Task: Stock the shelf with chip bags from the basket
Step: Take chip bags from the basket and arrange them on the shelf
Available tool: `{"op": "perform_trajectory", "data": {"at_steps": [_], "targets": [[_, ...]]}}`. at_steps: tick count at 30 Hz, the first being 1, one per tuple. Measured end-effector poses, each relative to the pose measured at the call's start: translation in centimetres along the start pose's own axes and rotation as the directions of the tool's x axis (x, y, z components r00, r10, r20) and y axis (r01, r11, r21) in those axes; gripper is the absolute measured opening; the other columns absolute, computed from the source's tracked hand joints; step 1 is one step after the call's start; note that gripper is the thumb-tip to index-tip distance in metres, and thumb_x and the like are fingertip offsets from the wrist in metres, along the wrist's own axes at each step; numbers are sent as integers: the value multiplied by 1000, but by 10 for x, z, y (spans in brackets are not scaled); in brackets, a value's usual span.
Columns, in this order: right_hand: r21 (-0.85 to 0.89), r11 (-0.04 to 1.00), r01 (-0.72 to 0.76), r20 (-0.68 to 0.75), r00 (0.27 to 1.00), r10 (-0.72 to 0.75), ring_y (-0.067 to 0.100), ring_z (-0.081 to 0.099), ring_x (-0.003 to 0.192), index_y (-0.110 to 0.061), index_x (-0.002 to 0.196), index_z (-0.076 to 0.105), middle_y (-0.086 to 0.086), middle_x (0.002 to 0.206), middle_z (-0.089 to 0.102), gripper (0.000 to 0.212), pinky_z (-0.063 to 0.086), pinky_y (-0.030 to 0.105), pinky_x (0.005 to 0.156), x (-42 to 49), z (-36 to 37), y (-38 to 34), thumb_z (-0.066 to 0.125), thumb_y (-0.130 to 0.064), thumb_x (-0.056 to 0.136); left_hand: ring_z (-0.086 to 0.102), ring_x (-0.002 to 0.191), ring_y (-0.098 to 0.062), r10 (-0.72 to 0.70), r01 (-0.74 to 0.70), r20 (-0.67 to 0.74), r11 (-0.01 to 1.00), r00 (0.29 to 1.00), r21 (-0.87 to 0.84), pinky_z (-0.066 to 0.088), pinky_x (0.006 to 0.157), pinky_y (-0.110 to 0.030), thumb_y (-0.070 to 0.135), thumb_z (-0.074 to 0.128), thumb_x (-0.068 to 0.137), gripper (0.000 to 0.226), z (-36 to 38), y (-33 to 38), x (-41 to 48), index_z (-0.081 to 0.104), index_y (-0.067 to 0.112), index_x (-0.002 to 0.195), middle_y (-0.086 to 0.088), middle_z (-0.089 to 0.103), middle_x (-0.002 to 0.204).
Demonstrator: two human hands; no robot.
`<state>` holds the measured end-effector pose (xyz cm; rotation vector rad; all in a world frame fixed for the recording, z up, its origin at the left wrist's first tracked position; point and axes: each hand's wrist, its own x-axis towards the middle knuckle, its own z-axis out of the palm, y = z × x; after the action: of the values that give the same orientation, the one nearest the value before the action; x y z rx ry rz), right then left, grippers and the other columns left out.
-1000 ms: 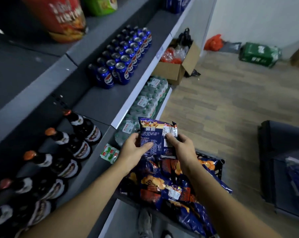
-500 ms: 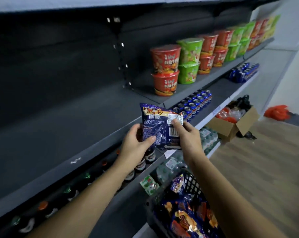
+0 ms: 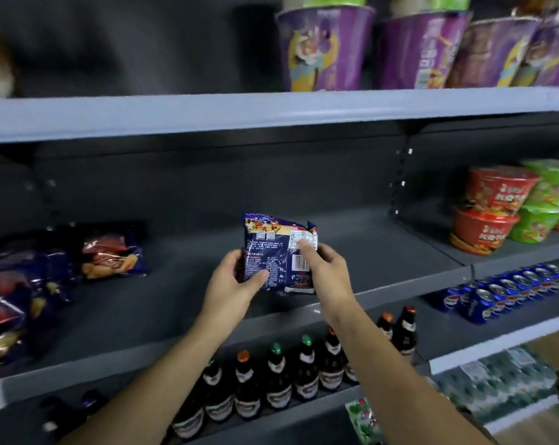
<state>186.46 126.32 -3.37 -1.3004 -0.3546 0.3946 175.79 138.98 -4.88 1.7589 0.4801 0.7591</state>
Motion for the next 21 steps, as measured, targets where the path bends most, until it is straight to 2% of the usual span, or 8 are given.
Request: {"op": "perform_trajectory", "data": {"at_steps": [5,8,11,13,15,18,19,21], "targets": [[5,999,-39,120,992,38,24,77,86,-12,112,68,7,97,79,21,62,33,66,-6,83,9,63,-28,99,67,104,-5,11,-12,-135,1000,991,-9,51,101,-44,15,71,89,31,-77,-11,-2,62,29,115,12,72,110],[12,998,-60,163,985,58,24,77,89,-12,113,67,6,97,79,22,62,36,70,-11,122,15,64,-29,99,65,107,-5,11,-10,-202,1000,979,6,49,102,-44,19,69,91,31,-112,-19,-2,60,31,118,14,71,113],[15,997,-74,189,980,70,19,77,82,-12,109,65,5,94,79,19,60,31,61,-16,148,18,66,-28,98,59,108,0,39,-19,-324,998,945,66,47,100,-28,21,73,88,41,-137,-25,-2,52,27,123,13,63,117],[0,998,-66,186,980,65,16,76,78,-12,107,63,4,93,78,18,60,30,60,-18,162,22,66,-27,97,53,102,0,114,-31,-413,979,904,202,42,89,-15,23,77,85,44,-149,-27,-3,52,24,121,8,56,113],[-16,999,-49,176,983,51,17,76,83,-15,106,61,5,98,77,16,63,34,68,-19,171,25,67,-27,97,50,95,2,179,-58,-399,953,899,297,44,82,-14,22,75,85,34,-155,-30,-4,57,23,114,6,54,107],[-26,999,-32,191,981,36,20,76,90,-17,111,57,5,104,76,21,63,42,79,-22,179,27,68,-29,96,51,102,1,190,-69,-343,940,920,335,46,92,-22,30,71,88,30,-160,-32,-3,62,24,116,10,52,115],[-19,999,-28,209,977,31,16,76,87,-16,113,56,4,104,76,24,64,39,76,-24,181,27,68,-29,96,50,109,-2,177,-57,-329,937,927,345,44,96,-23,36,70,88,34,-161,-30,-3,62,26,119,13,49,119],[-36,999,13,242,970,-4,8,74,82,-15,113,57,3,102,75,25,60,27,69,-28,185,27,66,-32,97,49,114,2,118,-39,-257,955,959,293,41,94,-15,46,70,86,40,-160,-24,-2,60,32,122,19,47,119]]}}
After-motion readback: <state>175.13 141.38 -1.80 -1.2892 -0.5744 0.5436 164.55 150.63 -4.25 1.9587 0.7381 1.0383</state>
